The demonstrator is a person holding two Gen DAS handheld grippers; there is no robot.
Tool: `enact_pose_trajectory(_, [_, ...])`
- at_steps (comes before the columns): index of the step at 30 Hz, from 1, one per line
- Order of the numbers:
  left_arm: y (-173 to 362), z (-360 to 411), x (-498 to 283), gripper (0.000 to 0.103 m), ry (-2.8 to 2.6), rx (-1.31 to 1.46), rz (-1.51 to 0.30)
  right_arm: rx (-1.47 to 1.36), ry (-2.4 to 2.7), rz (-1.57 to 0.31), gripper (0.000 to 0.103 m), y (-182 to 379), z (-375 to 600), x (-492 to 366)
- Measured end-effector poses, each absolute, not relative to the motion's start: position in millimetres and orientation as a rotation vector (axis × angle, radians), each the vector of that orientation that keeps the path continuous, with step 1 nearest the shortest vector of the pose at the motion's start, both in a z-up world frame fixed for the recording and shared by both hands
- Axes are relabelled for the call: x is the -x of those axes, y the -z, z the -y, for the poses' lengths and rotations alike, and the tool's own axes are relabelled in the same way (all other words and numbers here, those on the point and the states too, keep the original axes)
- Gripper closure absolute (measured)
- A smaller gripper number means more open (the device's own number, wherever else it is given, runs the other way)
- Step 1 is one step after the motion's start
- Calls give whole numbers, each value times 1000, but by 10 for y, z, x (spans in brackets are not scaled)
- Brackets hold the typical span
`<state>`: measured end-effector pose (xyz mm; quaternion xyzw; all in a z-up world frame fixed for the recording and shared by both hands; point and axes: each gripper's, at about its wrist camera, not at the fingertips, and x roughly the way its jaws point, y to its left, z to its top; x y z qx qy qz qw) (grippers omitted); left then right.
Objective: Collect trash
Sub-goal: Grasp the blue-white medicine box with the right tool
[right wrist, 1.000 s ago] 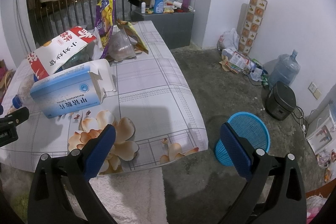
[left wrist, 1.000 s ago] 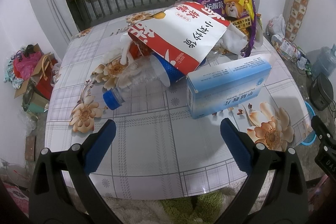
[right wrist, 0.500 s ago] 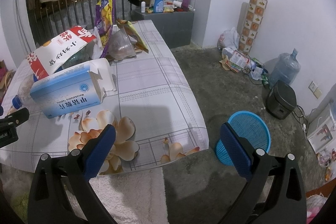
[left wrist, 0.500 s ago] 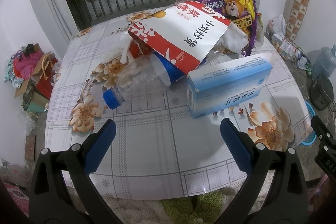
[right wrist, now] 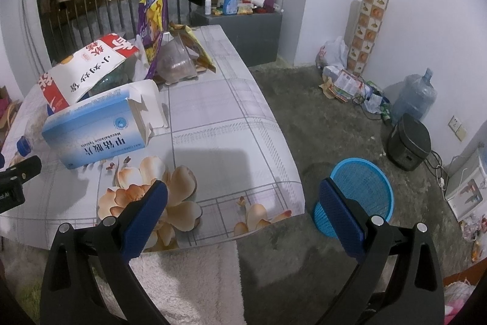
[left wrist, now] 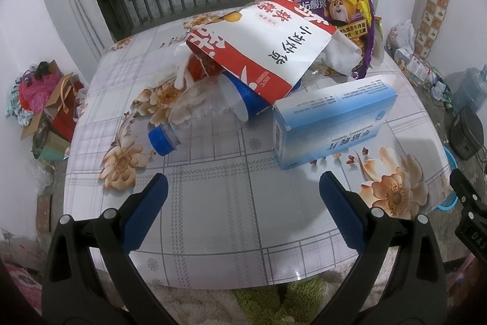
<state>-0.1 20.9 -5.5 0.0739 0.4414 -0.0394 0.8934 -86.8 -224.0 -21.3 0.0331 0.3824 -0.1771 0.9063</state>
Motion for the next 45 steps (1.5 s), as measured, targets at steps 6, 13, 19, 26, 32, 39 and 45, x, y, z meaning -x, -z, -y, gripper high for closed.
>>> enact_pose_trajectory(6, [33, -313, -95, 8, 88, -106, -921, -99, 320, -779, 6, 228, 2249, 815])
enact_pose_trajectory(13, [-61, -731, -232, 8, 197, 41, -832, -299, 121, -735, 6, 27, 2183, 547])
enact_pose_trajectory(19, [-50, -934, -324, 8, 338, 134, -776, -605, -131, -800, 8, 104, 2030, 51])
enact_pose_trajectory(26, [4, -943, -376, 8, 436, 152, -747, -908, -183, -926, 12, 434, 2019, -381])
enact_pose_trajectory(32, [31, -879, -366, 8, 527, 131, -687, -1076, -130, -1009, 19, 686, 2045, -608])
enact_pose_trajectory(39, [67, -757, -260, 8, 608, 82, -641, -1137, -157, -1054, 35, 869, 2015, -717])
enact_pose_trajectory(45, [125, -771, -283, 8, 653, 126, -652, -1112, -186, -1059, 36, 848, 2222, -469])
